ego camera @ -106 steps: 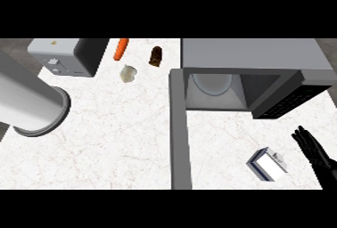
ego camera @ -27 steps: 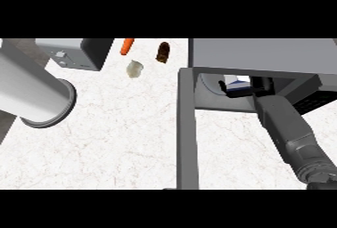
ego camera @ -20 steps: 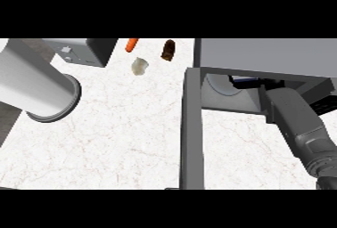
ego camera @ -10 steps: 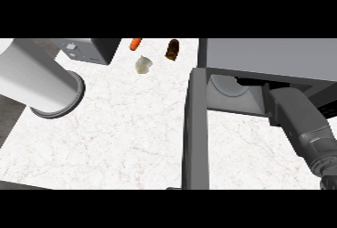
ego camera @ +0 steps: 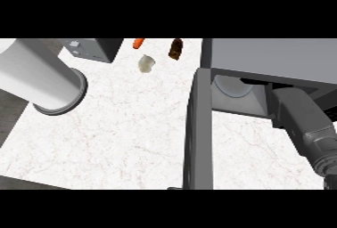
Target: Pick up the milk, place it into the microwave and close the microwave
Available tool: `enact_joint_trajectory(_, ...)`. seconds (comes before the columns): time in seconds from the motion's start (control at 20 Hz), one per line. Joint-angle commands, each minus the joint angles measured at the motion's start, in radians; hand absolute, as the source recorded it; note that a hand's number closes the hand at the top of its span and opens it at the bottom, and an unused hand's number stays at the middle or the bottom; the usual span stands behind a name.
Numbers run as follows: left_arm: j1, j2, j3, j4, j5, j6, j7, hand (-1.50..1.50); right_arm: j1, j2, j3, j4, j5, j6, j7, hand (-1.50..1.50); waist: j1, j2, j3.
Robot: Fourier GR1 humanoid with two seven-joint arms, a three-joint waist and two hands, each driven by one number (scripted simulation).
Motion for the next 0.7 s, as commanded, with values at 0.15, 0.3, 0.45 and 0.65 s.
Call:
enact_joint_trajectory(0.15, -0.019, 0.021, 0.002, 0.020, -0.005, 0.004, 0.007, -1.50, -0.035, -0.082, 0.030, 0.007, 0.031, 0.017, 0.016, 1.50, 0.029, 0.034, 0.012)
enact_joint_trajectory(0.3, -0.041, 0.029, 0.012, 0.023, -0.035, 0.003, -0.002, -1.50, -0.051, -0.080, 0.014, 0.008, 0.009, 0.010, 0.013, 1.50, 0.027, 0.037, 0.012)
enact_joint_trajectory(0.45, -0.041, 0.036, 0.010, 0.025, -0.043, -0.010, 0.001, -1.50, -0.045, -0.091, 0.017, 0.019, 0.006, 0.005, -0.001, 1.50, 0.034, 0.041, 0.012)
enact_joint_trajectory(0.65, -0.054, 0.044, -0.006, 0.027, -0.050, -0.013, 0.008, -1.50, -0.071, -0.095, 0.018, 0.027, 0.000, -0.002, 0.013, 1.50, 0.039, 0.043, 0.012)
